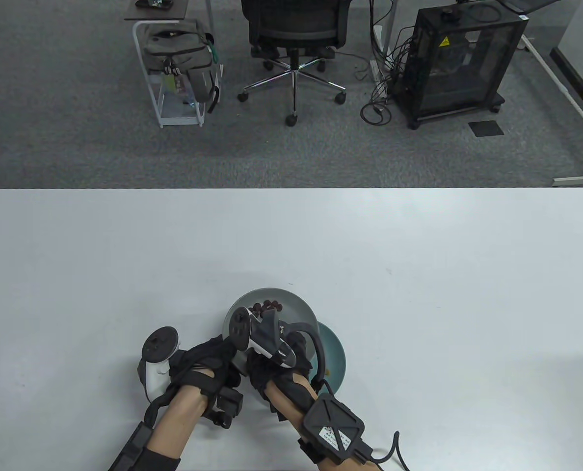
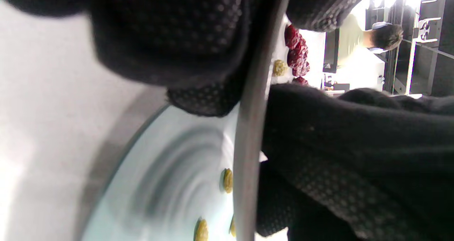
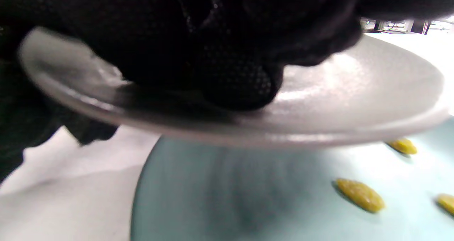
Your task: Pick raisins with hand pinch into plate
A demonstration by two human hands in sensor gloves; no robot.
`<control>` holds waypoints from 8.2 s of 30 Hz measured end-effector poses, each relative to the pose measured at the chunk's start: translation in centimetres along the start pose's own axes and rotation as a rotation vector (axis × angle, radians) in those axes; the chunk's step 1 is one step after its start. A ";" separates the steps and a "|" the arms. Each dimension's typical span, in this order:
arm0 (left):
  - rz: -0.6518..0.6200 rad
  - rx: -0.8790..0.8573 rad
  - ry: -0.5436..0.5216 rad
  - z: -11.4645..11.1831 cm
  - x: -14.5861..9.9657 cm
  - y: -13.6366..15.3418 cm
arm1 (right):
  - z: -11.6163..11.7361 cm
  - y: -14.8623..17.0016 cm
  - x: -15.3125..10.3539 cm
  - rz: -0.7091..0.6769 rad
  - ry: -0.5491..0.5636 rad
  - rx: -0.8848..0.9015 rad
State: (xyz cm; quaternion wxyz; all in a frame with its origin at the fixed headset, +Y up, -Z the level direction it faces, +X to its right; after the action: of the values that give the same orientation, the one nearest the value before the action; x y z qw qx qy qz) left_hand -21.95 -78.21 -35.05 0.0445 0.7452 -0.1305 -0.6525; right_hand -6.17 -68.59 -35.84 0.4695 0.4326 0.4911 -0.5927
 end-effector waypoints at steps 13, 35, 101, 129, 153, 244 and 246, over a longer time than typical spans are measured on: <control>-0.003 0.008 -0.005 0.4 0.2 -0.1 | -0.6 1.2 -0.2 -0.037 0.026 0.049; -0.001 -0.069 -0.143 4.0 0.1 0.1 | -3.2 5.9 -2.6 0.006 0.063 0.186; -0.014 -0.102 -0.206 5.7 -0.2 -0.1 | -4.3 2.9 -2.5 0.011 0.103 0.066; -0.041 -0.039 -0.023 -0.2 -0.8 -0.9 | -2.6 2.8 -1.0 0.022 0.058 0.183; -0.010 -0.005 0.014 -1.7 -0.8 -0.4 | -0.8 2.9 0.6 0.086 0.008 0.146; 0.125 -0.125 -0.336 9.5 0.1 2.4 | 3.3 3.6 -1.6 0.009 -0.032 -0.074; 0.131 -0.122 -0.340 9.6 0.0 2.4 | 1.7 4.3 -2.1 0.014 0.014 -0.044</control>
State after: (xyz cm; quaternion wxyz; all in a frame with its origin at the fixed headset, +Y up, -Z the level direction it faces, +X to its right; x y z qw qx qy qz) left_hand -31.68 -79.51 -35.85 0.1095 0.6098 -0.1446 -0.7715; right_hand -1.67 -70.31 -34.26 0.4793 0.4298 0.5043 -0.5755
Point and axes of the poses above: the tracker on the back of each hand, its own y axis roughly to the little-finger side, its own x axis roughly from the wrist to the fingertips, z = x × y, the point moved 2 cm from there along x, roughly from the wrist to the fingertips, and after that the axes turned 3 degrees about -z, right-handed, at the moved point
